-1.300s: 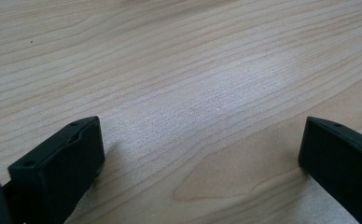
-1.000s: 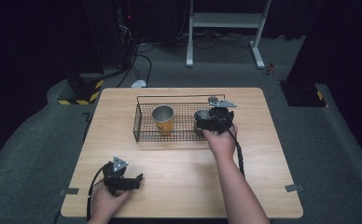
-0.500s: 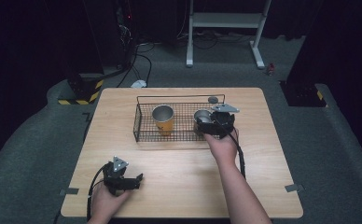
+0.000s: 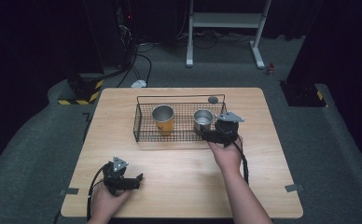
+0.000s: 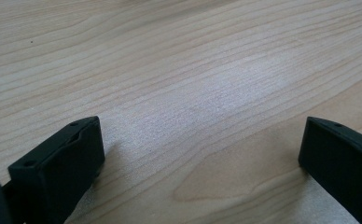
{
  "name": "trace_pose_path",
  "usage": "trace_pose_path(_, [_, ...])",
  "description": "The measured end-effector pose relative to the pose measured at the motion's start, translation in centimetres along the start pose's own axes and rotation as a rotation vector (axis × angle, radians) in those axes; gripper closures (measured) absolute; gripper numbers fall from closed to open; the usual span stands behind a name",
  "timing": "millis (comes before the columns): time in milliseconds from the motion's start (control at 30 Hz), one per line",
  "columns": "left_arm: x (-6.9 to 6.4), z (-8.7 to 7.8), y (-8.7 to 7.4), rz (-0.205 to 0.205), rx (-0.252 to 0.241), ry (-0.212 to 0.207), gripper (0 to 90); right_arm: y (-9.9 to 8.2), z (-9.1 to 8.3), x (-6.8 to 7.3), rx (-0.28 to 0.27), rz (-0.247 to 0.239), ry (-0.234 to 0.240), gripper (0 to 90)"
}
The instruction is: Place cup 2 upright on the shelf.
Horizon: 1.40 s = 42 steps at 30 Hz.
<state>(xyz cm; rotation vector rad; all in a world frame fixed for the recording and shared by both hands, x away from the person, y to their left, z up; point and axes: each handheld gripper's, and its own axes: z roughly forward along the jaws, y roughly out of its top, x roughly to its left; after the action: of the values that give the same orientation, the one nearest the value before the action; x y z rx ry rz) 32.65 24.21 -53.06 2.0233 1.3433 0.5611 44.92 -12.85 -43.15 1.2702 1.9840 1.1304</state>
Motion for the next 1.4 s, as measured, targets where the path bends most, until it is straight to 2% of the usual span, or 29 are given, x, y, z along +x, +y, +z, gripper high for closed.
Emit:
trace_pose_path(33, [0.0, 0.0, 0.0, 0.0, 0.0, 0.0, 0.5, -0.3, -0.2, 0.1, 0.003, -0.006, -0.023, 10.3])
trace_pose_path(100, [0.0, 0.0, 0.0, 0.0, 0.0, 0.0, 0.5, -0.6, -0.4, 0.1, 0.021, -0.008, -0.016, 10.4])
trace_pose_path(333, [0.0, 0.0, 0.0, 0.001, 0.0, 0.0, 0.5, -2.1, -1.6, -0.3, 0.032, -0.023, 0.004, 10.4])
trace_pose_path(500, [0.0, 0.0, 0.0, 0.0, 0.0, 0.0, 0.5, -3.6, -2.7, -0.7, 0.005, -0.024, 0.013, 10.1])
trace_pose_path(700, [0.0, 0.0, 0.0, 0.0, 0.0, 0.0, 0.5, -5.7, -4.0, -1.1, 0.005, -0.042, 0.025, 9.9])
trace_pose_path(833, [0.0, 0.0, 0.0, 0.002, 0.0, 0.0, 0.5, -7.8, -4.5, -1.3, 0.049, -0.053, 0.021, 9.9])
trace_pose_path(1033, [0.0, 0.0, 0.0, 0.003, 0.001, 0.0, 0.5, -10.7, -5.2, -2.3, 0.097, -0.035, 0.006, 9.9])
trace_pose_path(1400, [0.0, 0.0, 0.0, 0.004, 0.001, 0.0, 0.5, -13.8, -6.4, -3.9, 0.174, -0.024, -0.045, 9.9])
